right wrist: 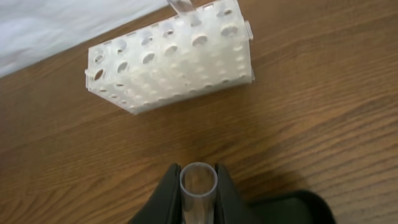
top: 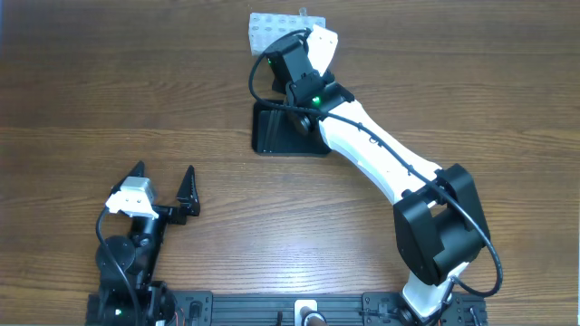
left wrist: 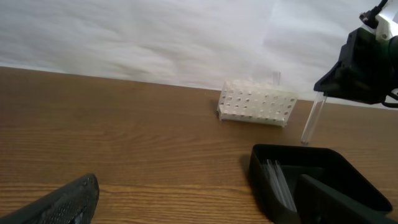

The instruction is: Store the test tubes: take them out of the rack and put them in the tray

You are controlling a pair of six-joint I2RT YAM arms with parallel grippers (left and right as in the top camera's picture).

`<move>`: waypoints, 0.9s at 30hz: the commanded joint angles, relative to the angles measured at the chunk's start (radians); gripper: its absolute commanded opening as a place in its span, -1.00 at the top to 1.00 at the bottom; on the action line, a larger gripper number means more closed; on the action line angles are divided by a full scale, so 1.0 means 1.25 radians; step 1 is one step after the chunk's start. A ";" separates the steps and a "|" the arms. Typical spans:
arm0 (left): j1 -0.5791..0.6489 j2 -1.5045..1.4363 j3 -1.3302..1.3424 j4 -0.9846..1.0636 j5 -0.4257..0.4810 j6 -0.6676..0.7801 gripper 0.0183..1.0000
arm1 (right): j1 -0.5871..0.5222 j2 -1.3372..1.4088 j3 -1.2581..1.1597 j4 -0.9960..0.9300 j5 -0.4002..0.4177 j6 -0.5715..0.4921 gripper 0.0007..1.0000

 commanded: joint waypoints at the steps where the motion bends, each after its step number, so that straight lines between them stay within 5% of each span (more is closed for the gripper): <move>1: 0.004 -0.005 -0.003 -0.002 0.007 -0.005 -1.00 | 0.014 -0.014 -0.036 -0.004 -0.056 0.028 0.97; 27: 0.004 -0.005 -0.003 -0.002 0.008 -0.005 -1.00 | 0.020 -0.008 -0.139 0.020 -0.096 0.028 0.97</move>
